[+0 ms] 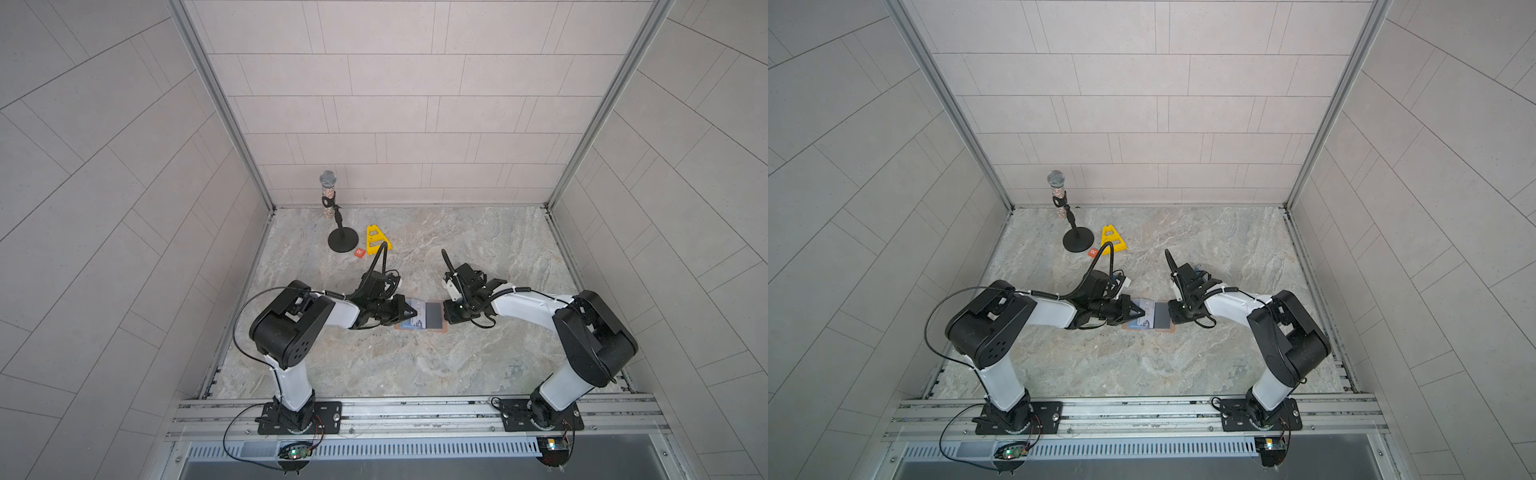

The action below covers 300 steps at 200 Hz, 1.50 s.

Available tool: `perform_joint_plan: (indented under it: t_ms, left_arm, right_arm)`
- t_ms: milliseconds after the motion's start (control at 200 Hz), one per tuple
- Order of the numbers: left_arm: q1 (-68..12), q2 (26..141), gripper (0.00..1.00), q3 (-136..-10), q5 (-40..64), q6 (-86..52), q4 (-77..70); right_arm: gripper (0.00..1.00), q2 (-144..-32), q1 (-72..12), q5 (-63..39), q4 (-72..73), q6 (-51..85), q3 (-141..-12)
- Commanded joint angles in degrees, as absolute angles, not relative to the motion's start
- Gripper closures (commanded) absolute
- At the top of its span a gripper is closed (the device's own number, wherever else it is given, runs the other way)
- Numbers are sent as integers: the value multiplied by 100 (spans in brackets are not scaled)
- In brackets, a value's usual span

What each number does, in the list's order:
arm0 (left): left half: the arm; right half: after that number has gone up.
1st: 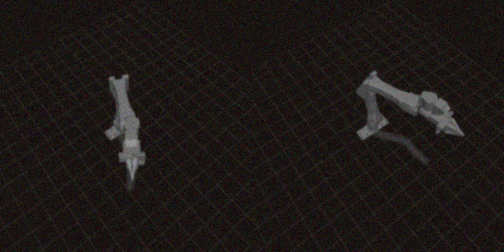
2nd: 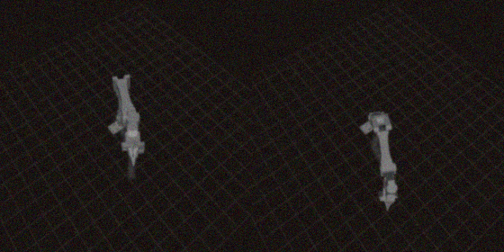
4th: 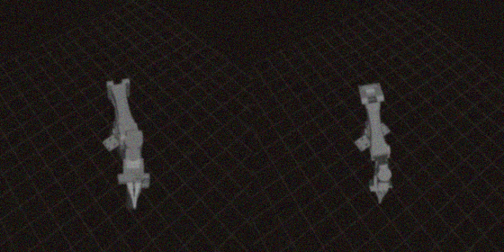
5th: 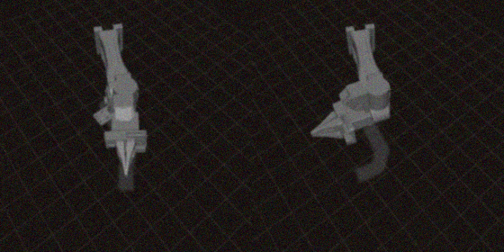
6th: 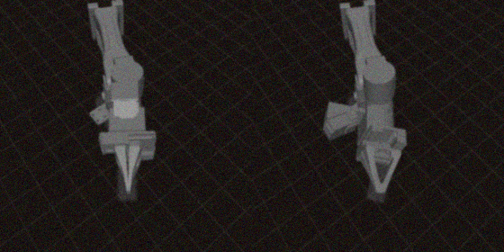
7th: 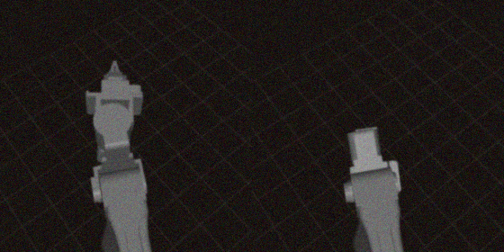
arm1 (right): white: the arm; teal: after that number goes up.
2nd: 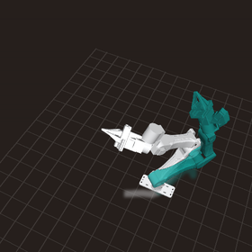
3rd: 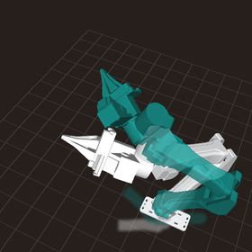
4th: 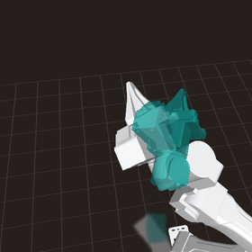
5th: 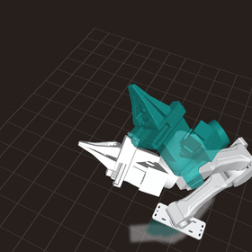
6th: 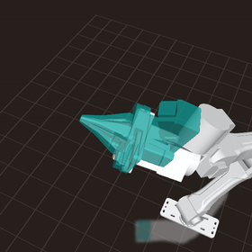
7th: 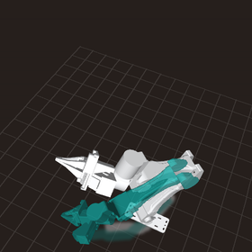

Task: Insert credit cards into a card holder
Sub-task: Insert the credit card into the card slot.

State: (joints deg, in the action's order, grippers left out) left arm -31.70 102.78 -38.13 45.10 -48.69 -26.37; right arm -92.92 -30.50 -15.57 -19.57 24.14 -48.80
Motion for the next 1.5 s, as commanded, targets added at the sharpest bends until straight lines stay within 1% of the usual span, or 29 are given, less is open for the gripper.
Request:
perform_joint_plan:
  t_ms: [0, 545, 871, 1381, 1496]
  left_arm:
    - [-3215, 10348, 100, -3722, 4391, -4912, -2696]
    - [-3272, 10441, 100, -3726, 4262, -4961, -2711]
    - [-3296, 10522, 100, -3731, 4286, -5076, -2907]
    - [-3321, 10646, 100, -3689, 4260, -4988, -3067]
    - [-3322, 10664, 100, -3742, 4184, -4804, -2845]
  right_arm:
    - [83, -9457, -3118, -1419, -2074, 2399, -4876]
    - [83, -9480, -3126, -1424, -2109, 2379, -4930]
    - [91, -9540, -3151, -1414, -2101, 2373, -4913]
    - [92, -9582, -3192, -1435, -2092, 2373, -4913]
    - [92, -9583, -3199, -1430, -2101, 2364, -4908]
